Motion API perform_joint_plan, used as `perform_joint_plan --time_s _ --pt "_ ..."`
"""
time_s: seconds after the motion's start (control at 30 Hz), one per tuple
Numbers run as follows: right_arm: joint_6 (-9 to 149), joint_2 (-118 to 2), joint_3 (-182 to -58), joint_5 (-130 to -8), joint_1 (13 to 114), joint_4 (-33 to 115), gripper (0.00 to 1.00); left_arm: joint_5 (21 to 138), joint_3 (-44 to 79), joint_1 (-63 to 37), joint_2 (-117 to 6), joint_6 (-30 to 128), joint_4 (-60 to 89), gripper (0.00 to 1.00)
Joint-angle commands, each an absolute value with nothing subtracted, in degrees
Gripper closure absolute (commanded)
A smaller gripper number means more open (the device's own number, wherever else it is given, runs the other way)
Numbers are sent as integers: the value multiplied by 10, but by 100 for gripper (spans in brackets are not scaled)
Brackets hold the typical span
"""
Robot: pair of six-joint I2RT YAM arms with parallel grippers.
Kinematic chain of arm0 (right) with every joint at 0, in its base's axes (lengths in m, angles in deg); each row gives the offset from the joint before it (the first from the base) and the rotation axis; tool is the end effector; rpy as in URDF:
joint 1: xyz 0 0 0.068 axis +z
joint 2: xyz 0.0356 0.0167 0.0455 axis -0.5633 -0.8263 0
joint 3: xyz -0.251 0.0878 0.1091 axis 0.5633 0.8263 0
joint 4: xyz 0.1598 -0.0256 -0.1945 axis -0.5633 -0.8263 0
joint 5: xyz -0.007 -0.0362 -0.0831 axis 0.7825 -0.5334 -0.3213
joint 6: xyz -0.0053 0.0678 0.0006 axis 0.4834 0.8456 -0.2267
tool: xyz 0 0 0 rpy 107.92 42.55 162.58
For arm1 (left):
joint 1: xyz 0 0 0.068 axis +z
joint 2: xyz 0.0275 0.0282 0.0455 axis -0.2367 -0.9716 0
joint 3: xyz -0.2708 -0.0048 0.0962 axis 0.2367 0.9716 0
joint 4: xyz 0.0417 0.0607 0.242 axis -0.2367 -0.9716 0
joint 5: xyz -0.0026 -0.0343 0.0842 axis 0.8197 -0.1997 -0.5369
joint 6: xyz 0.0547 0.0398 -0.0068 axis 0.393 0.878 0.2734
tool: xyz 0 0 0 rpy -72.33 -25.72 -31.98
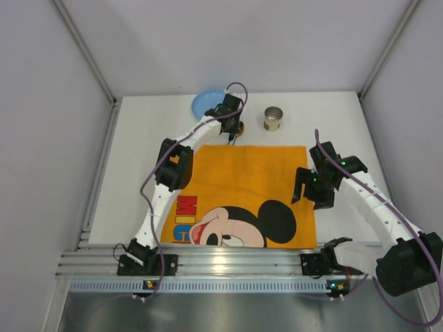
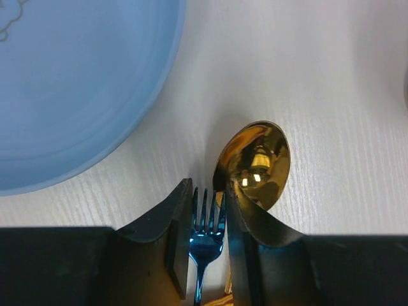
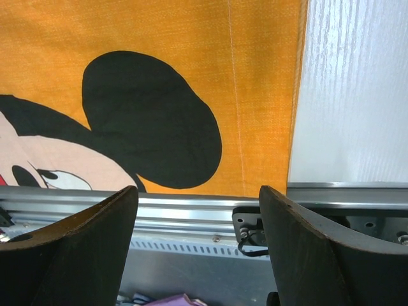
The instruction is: Set the dinner table for one person
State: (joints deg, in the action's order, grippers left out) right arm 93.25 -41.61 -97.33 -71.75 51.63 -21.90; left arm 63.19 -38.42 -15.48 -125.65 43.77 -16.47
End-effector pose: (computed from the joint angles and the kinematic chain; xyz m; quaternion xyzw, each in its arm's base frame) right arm 0.1678 0.0568 0.2531 0.1043 0.9851 0.0875 0.1048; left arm 0.5123 -0.2774 0.1634 0.0728 0.9230 -0.0872 0.3676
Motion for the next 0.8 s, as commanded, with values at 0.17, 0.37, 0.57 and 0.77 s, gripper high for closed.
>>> perform_joint_plan --time_s 0.17,0.37,0.57,0.77 --pt "939 -402 -980 -706 510 -200 23 584 -416 -150 -1156 436 -146 91" --pt "944 -397 -977 -704 511 -195 23 583 -470 -149 -1140 433 -128 91" --pt "948 -394 -977 -697 511 -191 23 553 -469 -148 -1087 448 -77 92" --pt "943 -405 -984 -694 511 -179 23 533 -423 -147 -1007 483 -102 97"
